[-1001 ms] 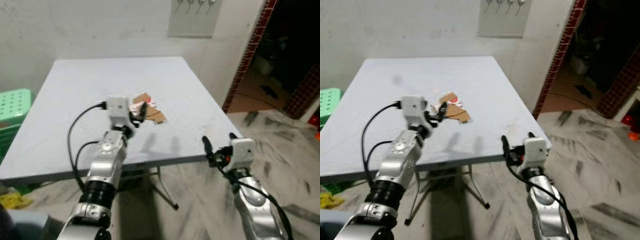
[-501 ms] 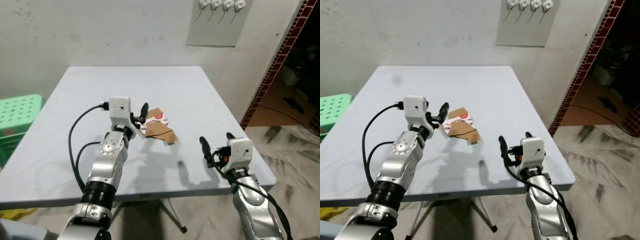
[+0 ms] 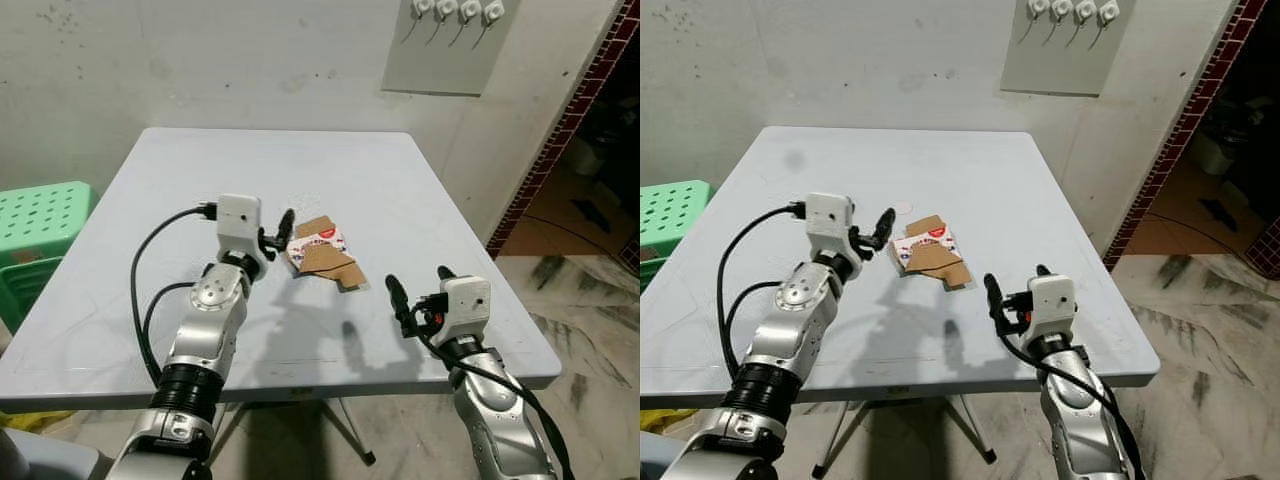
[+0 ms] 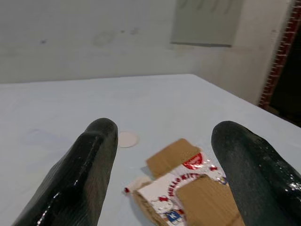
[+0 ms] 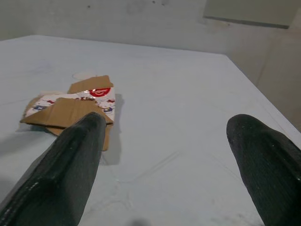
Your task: Picking trash to rubbish bin
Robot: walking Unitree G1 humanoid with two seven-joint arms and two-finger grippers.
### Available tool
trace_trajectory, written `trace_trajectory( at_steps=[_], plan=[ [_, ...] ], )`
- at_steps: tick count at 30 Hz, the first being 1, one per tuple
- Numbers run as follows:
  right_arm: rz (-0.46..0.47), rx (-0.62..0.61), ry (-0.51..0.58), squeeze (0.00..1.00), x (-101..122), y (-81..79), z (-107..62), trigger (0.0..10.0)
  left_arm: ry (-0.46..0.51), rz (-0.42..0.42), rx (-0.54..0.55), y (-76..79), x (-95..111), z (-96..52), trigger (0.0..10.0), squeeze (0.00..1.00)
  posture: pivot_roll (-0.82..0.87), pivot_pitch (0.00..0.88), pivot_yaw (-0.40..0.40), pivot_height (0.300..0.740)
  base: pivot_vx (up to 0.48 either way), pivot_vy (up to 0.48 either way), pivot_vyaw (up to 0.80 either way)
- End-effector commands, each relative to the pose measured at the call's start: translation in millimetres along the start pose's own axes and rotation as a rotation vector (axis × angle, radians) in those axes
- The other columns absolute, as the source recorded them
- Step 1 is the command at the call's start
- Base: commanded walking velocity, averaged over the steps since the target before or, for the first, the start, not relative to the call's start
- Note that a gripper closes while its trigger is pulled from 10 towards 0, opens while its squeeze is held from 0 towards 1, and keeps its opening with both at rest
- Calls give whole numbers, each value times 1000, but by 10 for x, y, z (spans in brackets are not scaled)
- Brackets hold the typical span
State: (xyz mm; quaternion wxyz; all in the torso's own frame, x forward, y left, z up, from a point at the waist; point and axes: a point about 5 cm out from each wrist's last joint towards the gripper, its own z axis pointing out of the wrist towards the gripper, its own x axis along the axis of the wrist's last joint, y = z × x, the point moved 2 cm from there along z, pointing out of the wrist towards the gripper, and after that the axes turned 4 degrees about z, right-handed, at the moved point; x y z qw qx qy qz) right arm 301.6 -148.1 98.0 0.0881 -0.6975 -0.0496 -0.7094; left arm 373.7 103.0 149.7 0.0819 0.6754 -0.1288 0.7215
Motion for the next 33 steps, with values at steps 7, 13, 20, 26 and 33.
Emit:
trace_trajectory(
  at_steps=[7,13,20,26,33],
  plan=[
    [-10,-16,12,0,64,64,19,10000,4,31,-22,-13,14,-30,10000,0,-98,0,-52,740,0,0,0],
    [-22,1,17,0,68,42,19,10000,32,29,-52,19,59,-43,10000,0,-98,0,-54,740,0,0,0],
    [-31,21,25,0,82,12,12,10000,31,-15,-66,44,70,-30,10000,0,-104,0,-55,740,0,-388,0],
    [-29,21,27,0,83,22,2,10000,27,-28,-65,44,67,-22,10000,0,-110,0,-54,740,0,-480,0],
    [-44,23,25,0,85,30,-7,10000,-4,-72,9,3,34,16,10000,0,-114,0,-54,740,0,-274,0]
  ],
)
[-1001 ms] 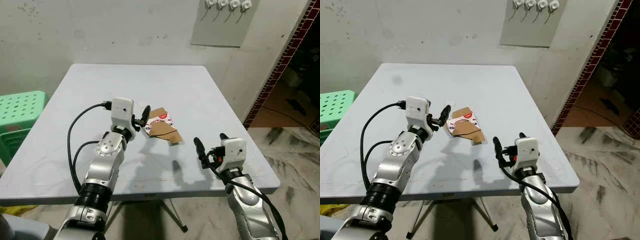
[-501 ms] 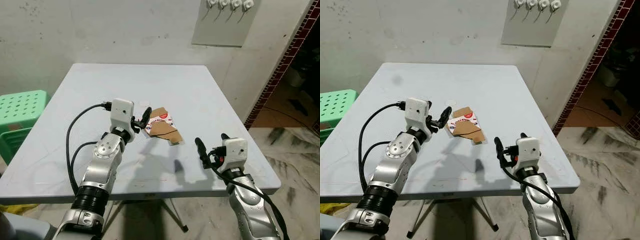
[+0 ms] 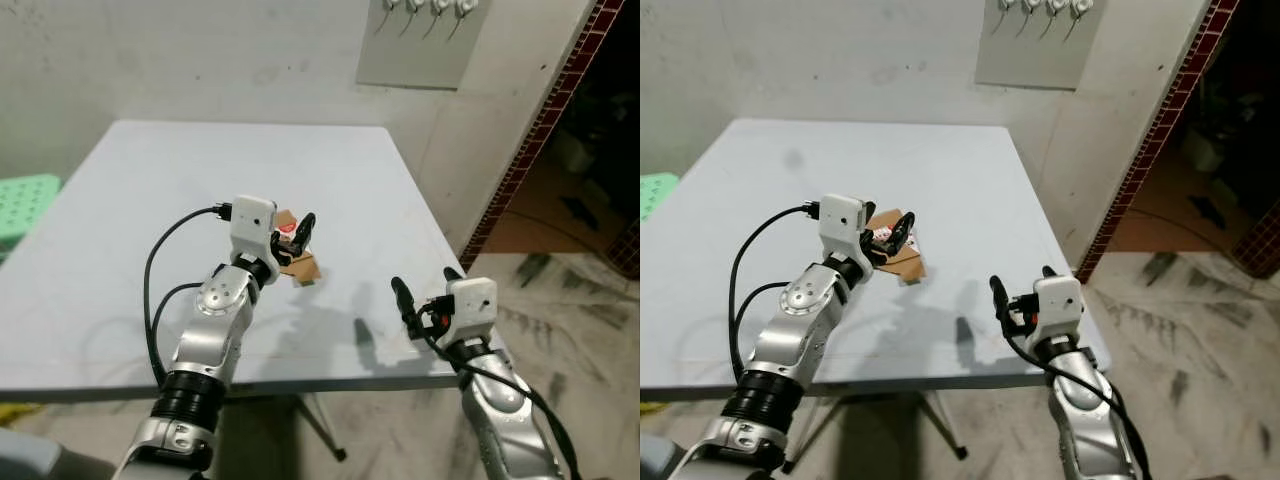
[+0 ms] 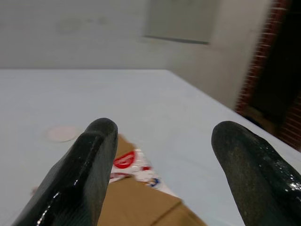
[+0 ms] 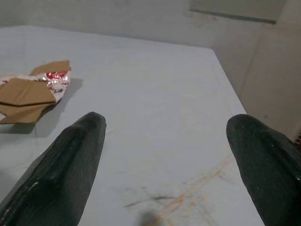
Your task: Picking trash to rubbish bin
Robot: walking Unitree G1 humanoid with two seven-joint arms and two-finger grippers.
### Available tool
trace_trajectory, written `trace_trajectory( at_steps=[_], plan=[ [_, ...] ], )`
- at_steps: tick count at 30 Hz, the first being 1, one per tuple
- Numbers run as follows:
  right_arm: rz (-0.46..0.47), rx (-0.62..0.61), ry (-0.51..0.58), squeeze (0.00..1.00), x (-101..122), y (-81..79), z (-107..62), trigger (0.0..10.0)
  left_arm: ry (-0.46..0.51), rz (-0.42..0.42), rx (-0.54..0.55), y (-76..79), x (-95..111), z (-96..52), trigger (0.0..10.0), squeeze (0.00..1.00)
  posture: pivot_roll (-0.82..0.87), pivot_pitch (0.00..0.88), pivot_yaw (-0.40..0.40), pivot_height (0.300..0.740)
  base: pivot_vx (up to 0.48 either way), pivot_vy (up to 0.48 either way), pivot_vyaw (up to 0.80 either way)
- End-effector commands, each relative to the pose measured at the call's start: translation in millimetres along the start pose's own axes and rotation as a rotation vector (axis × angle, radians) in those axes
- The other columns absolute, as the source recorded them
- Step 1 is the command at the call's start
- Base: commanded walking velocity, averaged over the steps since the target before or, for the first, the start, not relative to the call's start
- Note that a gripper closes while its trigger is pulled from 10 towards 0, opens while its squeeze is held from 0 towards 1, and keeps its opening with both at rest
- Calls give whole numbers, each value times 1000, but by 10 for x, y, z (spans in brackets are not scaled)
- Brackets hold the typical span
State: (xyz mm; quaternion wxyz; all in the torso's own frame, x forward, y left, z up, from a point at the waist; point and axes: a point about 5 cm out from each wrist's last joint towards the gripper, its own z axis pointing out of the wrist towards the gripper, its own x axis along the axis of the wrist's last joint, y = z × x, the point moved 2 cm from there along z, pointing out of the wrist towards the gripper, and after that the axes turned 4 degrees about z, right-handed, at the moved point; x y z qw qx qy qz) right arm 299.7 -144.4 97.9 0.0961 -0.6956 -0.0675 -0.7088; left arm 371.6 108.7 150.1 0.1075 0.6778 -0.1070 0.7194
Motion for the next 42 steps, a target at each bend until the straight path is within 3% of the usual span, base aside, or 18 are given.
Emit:
trace_trajectory(
  at_steps=[1,19,25,29,35,42],
  plan=[
    [-30,-14,25,0,87,72,1,10000,-7,-4,12,53,28,53,10000,0,-114,0,-54,740,0,0,0],
    [-45,-21,7,0,72,103,-15,10000,-144,41,94,50,-164,65,10000,0,-123,0,-46,740,0,0,0],
    [-48,-13,7,0,77,74,-13,10000,-193,55,125,-15,-231,66,10000,0,-128,0,-40,740,0,0,0],
    [-48,-7,15,0,106,53,-2,10000,-190,25,104,-4,-217,113,10000,0,-131,0,-39,740,0,0,0],
    [-47,-2,27,0,149,18,-14,10000,-193,50,79,63,-192,221,10000,0,-138,0,-39,740,0,0,0],
    [-39,-6,46,0,248,-28,-105,10000,-223,30,83,58,-203,292,10000,0,-175,0,-31,740,0,0,0]
  ],
)
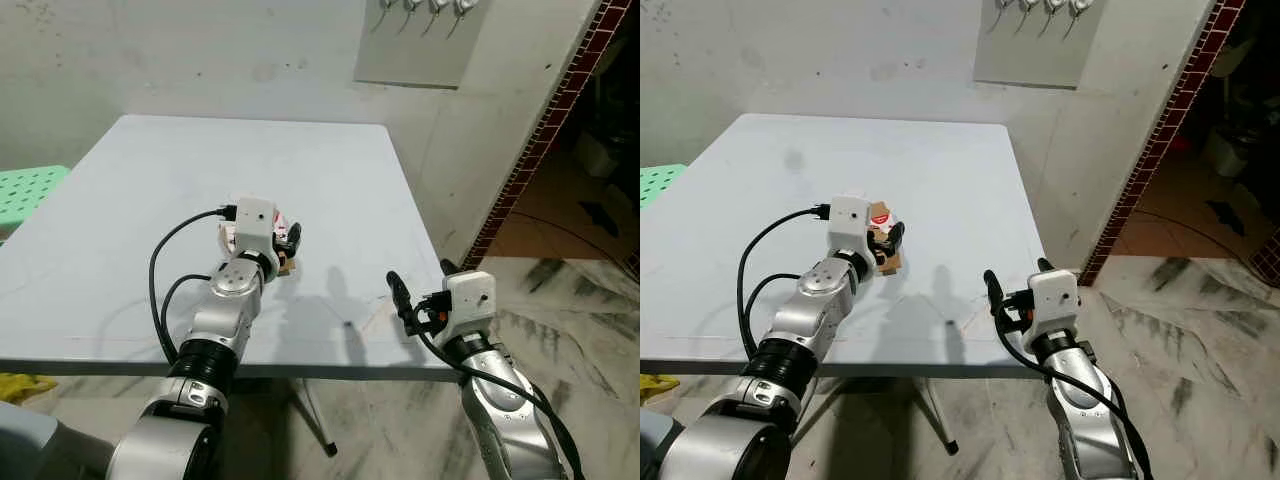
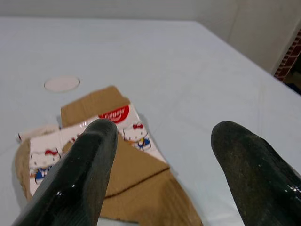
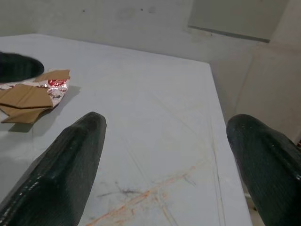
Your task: Picking trash to rubbish bin
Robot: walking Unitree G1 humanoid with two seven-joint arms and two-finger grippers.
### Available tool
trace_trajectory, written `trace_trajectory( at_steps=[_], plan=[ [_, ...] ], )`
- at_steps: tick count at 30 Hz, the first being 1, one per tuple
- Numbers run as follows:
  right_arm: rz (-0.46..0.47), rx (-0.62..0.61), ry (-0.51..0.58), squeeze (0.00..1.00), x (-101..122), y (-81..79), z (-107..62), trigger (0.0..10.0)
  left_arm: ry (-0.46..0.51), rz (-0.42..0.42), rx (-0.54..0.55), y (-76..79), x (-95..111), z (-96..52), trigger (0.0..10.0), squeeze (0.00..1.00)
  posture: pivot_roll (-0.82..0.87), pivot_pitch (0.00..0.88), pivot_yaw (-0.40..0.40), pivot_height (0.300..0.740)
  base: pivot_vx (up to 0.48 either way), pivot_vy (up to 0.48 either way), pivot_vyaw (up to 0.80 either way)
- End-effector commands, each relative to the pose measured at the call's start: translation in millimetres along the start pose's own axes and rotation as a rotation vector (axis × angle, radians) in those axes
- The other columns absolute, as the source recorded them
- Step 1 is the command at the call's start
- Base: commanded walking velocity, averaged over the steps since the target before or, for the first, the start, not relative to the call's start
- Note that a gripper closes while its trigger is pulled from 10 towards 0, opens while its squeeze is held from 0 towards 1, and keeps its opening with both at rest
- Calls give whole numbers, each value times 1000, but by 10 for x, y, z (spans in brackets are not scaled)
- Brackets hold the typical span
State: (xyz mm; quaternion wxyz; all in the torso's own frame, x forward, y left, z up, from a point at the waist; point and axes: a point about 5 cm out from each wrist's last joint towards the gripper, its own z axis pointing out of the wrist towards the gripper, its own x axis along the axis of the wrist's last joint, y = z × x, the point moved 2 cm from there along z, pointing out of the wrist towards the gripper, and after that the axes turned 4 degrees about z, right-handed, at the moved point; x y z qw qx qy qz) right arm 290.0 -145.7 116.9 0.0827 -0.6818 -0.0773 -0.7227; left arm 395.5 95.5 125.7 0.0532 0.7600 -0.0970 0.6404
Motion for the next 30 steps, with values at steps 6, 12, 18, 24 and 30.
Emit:
trace_trajectory(
  at_steps=[6,12,18,24,30],
  plan=[
    [12,-30,32,0,170,-4,-112,10000,-10,-5,-16,-19,38,59,10000,0,-204,0,-22,740,0,0,0],
    [33,-51,66,0,382,-32,-206,10000,-46,5,-40,-10,-39,66,10000,0,-224,13,-24,740,0,0,0],
    [39,-56,70,0,528,-69,-326,10000,-47,23,-51,-24,-59,61,10000,0,-229,83,-37,740,0,0,0],
    [42,-60,48,0,653,-70,-456,10000,-78,17,-48,-77,-174,23,10000,0,-235,165,-62,740,0,0,0],
    [48,-56,18,0,731,-35,-528,10000,-164,2,-47,-135,-510,-121,10000,0,-227,217,-87,740,0,0,0]
  ],
)
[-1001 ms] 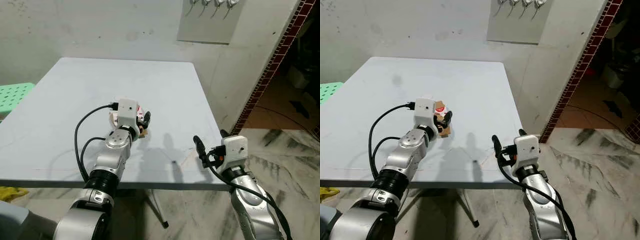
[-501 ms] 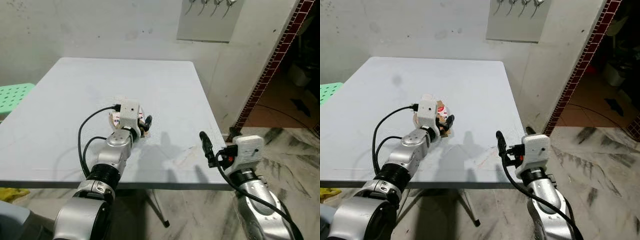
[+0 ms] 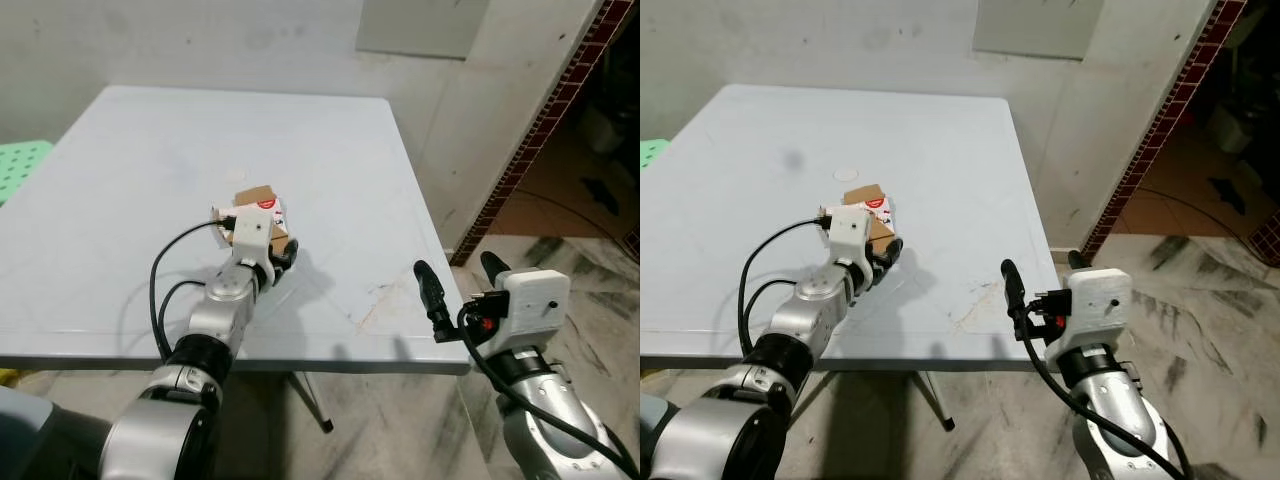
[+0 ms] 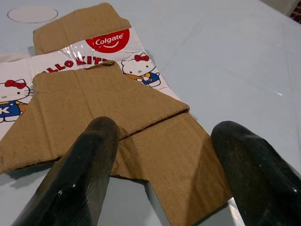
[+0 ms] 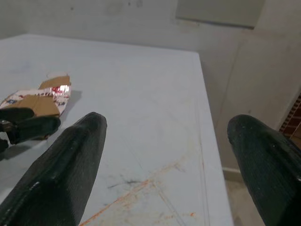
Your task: Picking trash to rubbish bin
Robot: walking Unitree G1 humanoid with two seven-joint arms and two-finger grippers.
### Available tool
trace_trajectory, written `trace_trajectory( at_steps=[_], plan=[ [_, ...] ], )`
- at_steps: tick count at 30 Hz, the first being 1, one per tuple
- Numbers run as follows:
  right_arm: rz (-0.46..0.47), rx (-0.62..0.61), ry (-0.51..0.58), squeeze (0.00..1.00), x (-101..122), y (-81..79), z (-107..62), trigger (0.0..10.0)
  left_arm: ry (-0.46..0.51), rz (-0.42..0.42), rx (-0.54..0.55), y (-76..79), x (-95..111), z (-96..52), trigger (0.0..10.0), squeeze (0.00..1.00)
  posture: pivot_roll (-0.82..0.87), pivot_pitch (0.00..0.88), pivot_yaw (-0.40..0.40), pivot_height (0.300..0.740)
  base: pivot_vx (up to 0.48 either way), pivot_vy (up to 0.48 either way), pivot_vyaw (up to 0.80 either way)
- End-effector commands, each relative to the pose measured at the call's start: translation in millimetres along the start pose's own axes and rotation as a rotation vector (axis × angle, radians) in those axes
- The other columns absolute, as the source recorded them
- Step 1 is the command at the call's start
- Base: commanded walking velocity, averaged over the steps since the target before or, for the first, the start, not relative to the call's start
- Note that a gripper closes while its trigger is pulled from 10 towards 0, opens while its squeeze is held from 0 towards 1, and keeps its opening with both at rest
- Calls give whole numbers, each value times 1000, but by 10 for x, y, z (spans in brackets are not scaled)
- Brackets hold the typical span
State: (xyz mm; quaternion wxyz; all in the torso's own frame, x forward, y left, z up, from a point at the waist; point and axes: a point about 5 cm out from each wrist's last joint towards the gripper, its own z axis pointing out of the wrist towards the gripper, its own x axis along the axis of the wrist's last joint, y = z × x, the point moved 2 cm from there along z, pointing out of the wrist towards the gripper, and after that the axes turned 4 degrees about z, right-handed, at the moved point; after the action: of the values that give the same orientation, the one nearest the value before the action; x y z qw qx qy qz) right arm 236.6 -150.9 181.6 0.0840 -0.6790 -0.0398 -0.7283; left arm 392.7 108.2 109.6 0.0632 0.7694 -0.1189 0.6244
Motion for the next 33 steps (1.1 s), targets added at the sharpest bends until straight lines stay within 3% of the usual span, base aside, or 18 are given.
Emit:
trace_trajectory(
  at_steps=[1,8,25,33],
  plan=[
    [-4,-4,0,0,57,35,-32,10000,-127,-17,-3,-14,-341,-85,10000,0,-227,217,-87,740,0,0,0],
    [-19,21,-5,0,100,69,58,10000,-134,-25,14,-51,-439,-213,10000,0,-195,206,-93,740,0,0,0],
    [-84,153,19,0,179,184,489,10000,-122,-40,20,175,-224,-901,10000,0,-59,107,-124,740,0,0,0],
    [-100,207,46,0,198,189,663,10000,-162,0,79,-3,-202,-1173,10000,0,-1,75,-134,740,0,0,0]
  ],
)
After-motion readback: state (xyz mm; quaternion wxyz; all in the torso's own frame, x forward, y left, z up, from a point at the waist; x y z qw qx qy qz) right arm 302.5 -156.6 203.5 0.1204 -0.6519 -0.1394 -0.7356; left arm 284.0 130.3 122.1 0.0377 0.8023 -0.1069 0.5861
